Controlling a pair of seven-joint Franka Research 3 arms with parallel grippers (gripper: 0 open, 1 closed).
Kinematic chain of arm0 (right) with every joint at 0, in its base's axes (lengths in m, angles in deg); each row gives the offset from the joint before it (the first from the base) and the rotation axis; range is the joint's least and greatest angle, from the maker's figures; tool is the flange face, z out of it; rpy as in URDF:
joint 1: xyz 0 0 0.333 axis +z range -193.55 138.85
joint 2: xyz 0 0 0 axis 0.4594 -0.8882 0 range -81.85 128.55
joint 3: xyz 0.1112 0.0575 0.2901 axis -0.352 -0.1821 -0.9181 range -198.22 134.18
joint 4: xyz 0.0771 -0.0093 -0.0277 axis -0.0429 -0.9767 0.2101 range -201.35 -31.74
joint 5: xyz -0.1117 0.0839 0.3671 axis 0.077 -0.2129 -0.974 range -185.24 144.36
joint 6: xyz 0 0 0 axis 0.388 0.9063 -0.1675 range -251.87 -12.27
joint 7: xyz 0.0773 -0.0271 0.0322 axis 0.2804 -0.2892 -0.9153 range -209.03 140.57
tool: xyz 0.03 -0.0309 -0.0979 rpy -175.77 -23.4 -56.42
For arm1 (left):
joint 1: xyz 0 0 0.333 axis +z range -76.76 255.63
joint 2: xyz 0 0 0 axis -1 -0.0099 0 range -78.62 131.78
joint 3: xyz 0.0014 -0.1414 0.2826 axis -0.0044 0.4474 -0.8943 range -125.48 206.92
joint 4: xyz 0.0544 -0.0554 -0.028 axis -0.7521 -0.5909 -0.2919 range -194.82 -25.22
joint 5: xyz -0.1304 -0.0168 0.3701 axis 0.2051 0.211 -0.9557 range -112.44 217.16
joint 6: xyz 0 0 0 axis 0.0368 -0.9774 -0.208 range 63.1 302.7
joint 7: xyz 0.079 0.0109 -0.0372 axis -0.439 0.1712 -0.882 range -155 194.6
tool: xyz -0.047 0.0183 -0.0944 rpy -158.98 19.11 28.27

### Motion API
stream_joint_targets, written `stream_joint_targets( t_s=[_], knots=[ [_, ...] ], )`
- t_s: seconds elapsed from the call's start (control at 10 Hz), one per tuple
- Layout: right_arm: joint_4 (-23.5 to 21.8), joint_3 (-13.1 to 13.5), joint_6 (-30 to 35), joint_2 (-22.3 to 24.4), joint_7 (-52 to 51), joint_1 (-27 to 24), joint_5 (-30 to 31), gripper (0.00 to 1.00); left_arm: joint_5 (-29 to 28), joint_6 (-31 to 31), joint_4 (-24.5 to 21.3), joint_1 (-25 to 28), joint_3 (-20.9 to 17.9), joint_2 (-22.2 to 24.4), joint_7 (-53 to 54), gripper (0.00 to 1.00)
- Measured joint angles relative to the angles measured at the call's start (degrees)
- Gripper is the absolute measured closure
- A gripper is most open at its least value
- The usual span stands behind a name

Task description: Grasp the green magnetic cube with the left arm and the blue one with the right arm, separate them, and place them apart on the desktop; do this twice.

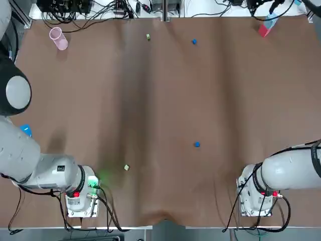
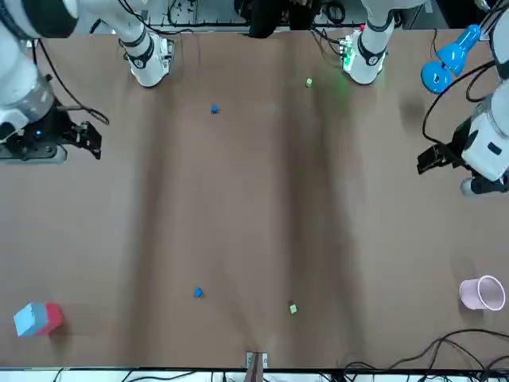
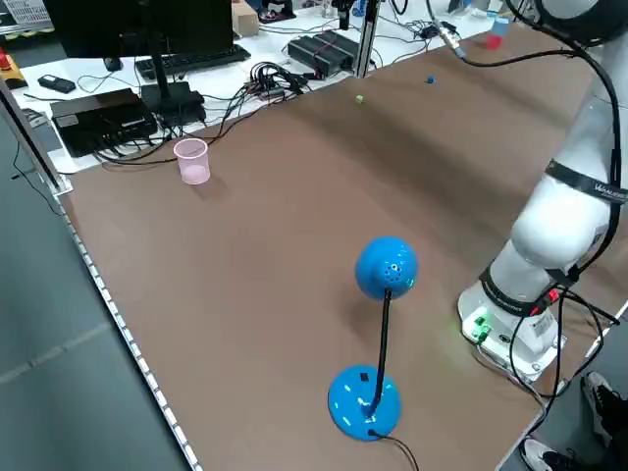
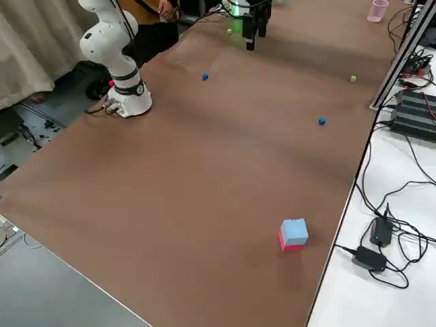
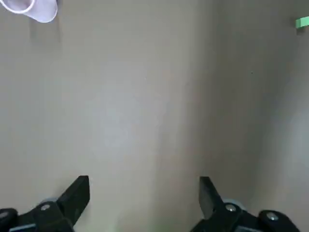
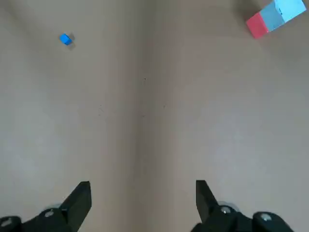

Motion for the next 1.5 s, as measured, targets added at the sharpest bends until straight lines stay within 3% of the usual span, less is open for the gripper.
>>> stream_joint_targets(
  t_s=[0.2,0.5,1.0,1.5],
  knots=[
    [0.12,1.39,0.61,-1.38,-1.69,-0.52,-0.72,0.02,0.00,-0.01,-1.09,0.04,0.01,1.05,0.11,0.00],
    [4.28,1.12,4.45,-3.87,-1.82,-0.36,-0.71,0.00,0.00,-0.01,-1.36,-0.05,0.73,1.07,0.11,0.00],
    [5.57,0.81,5.00,-3.90,-1.81,0.01,-0.71,0.00,0.03,-0.01,-1.37,-0.02,0.72,1.09,4.75,0.00],
    [7.42,0.24,10.37,-3.89,-1.81,0.25,-0.93,0.00,0.07,0.00,-1.37,-0.01,0.73,1.23,4.77,0.00]
  ],
)
